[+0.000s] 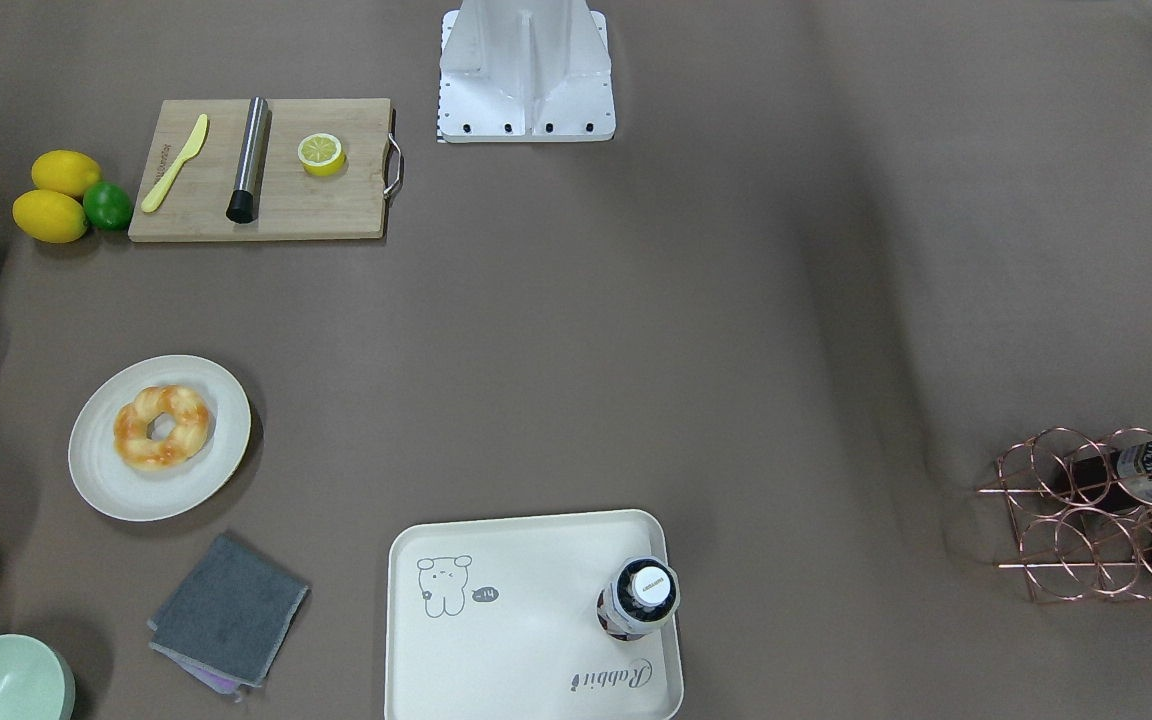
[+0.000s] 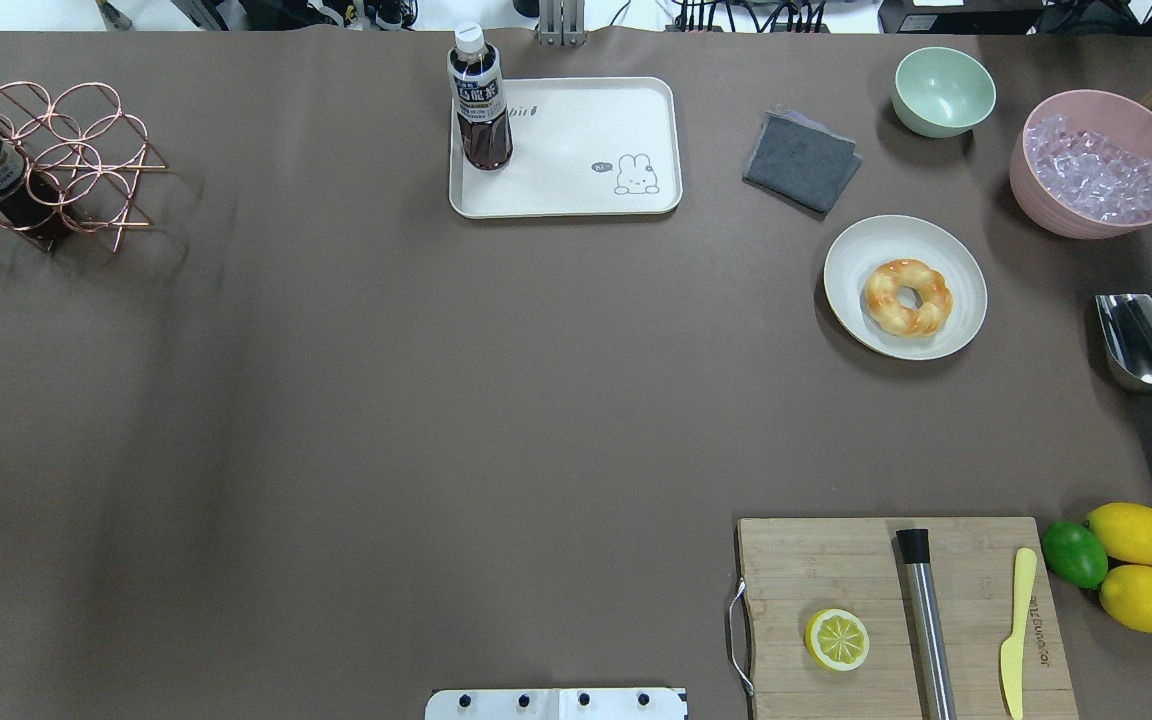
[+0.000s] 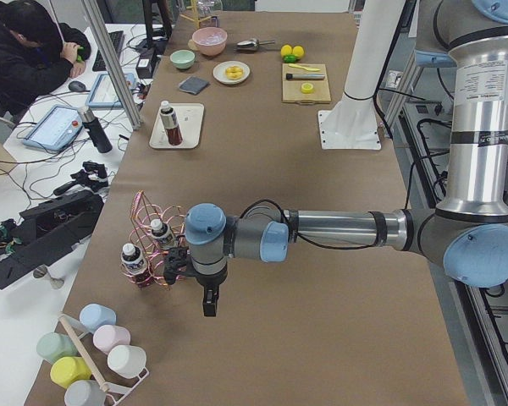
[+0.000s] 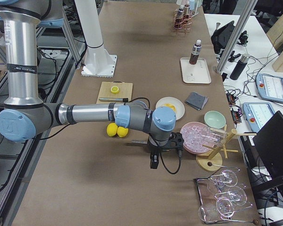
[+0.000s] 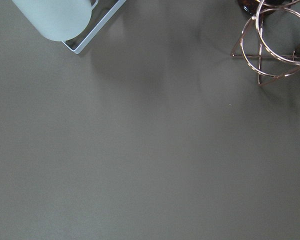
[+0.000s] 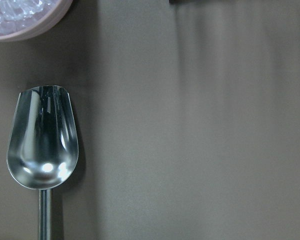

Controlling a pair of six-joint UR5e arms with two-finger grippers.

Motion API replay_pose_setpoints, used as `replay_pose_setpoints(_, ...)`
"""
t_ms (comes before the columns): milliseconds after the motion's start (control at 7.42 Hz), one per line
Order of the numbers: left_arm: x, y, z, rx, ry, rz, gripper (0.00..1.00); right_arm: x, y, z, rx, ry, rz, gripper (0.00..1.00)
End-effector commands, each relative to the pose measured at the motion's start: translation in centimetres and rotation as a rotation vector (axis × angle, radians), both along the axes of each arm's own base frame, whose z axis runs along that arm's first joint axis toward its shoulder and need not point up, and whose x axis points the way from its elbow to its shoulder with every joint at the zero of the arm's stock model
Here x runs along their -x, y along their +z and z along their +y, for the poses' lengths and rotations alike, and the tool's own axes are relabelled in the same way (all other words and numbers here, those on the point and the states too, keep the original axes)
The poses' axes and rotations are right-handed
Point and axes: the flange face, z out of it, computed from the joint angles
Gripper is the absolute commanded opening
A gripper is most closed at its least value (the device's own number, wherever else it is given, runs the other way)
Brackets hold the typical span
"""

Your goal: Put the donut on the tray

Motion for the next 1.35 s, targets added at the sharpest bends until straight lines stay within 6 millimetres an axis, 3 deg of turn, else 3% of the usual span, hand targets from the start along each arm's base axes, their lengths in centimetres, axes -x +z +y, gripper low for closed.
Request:
replay_pose_setpoints(0,0.0,0.0,0.1,0.003,0.001,0.001,0.98,0.0,-0.8,-0.2,0.003,0.024,0.003,1.0)
replay_pose_setpoints(135,0.0,0.2,0.2,0.006,0.001,0.001,0.98,0.5,-2.5,-0.9,0.026,0.084,-0.005,1.0)
replay_pose_setpoints(404,-0.1,0.5,0.3,0.012,0.002,-0.001,0.98,6.0,-7.0,-4.0,0.039,0.121,-0.056,1.0)
replay_pose_setpoints(539,-0.1,0.8,0.3,0.018,0.002,0.001,0.98,8.9,-7.9,-5.3,0.056,0.131,-0.056,1.0)
replay_pose_setpoints(1079,-0.2,1.0,0.3,0.022,0.005,0.001,0.98,13.4,-11.2,-8.2,-0.015,0.076,-0.159,1.0)
replay_pose_setpoints(1213,-0.3,1.3,0.4,0.028,0.005,-0.001,0.98,14.6,-10.6,-8.9,-0.059,0.054,-0.173,1.0)
